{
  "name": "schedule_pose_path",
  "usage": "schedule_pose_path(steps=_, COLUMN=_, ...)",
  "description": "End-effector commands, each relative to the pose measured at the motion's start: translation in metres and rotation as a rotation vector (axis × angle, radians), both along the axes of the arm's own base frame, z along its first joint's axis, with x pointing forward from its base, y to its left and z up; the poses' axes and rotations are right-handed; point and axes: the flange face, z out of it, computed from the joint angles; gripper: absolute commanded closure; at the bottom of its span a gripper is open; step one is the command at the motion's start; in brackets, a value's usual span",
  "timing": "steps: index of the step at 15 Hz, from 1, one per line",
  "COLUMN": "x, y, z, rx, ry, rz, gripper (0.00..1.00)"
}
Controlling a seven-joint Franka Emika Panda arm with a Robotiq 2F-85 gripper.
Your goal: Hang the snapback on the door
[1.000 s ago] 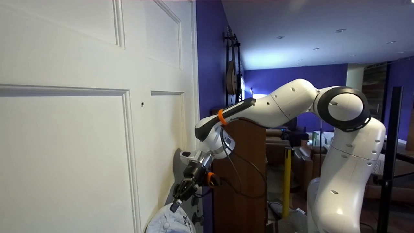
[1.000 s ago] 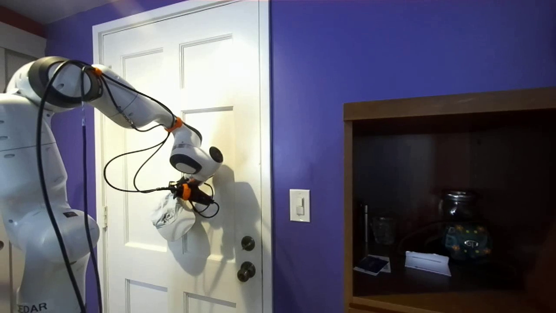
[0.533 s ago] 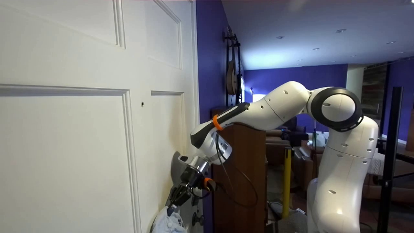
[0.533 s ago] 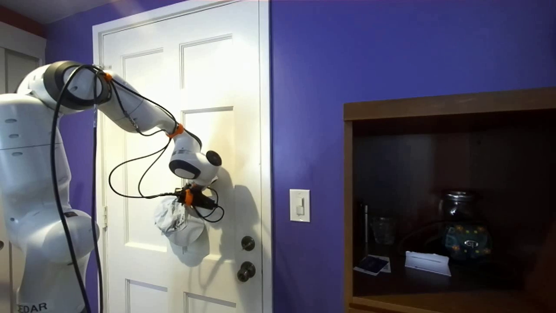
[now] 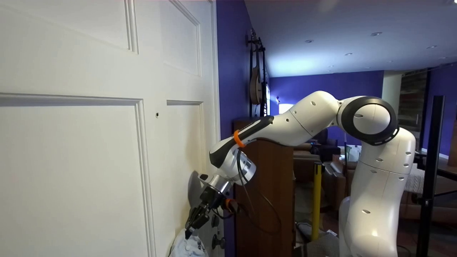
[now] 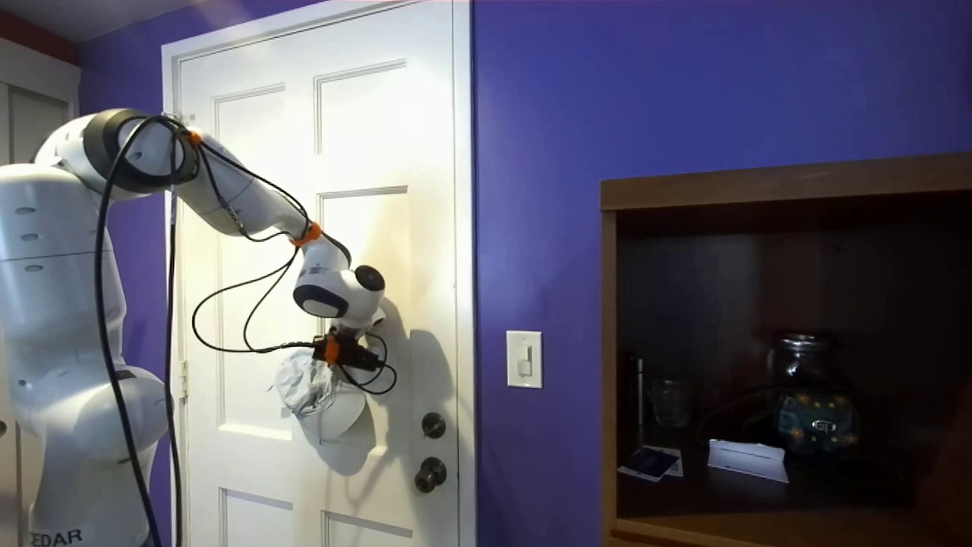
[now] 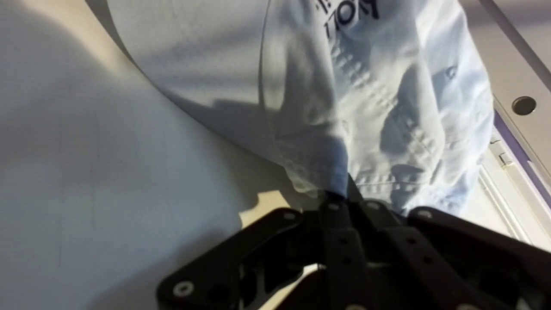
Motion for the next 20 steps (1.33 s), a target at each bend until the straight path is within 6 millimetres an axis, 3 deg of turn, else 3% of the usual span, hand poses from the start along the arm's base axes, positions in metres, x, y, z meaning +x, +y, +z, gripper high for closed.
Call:
schedule_pose_path(steps=1, x=-0.009, y=-0.006, z=-0.007, rx=-0.020, ry=0.013, rz=-0.078, gripper=0.99)
schedule_pose_path(steps=7, x=-0.018, y=-0.025, z=-0.019, rx=-0.003, ry=0.056, rz=-0.192, gripper=0.99)
schedule_pose_path(steps=19, x=-0.034, y=-0.045, z=-0.052, rx=0.005, ry=0.201, rz=-0.301, gripper=0.99)
schedule_pose_path(steps=20, x=-0.034, y=-0.046, z=-0.052, rx=0.015, ry=0.210, rz=-0.309, gripper=0.72)
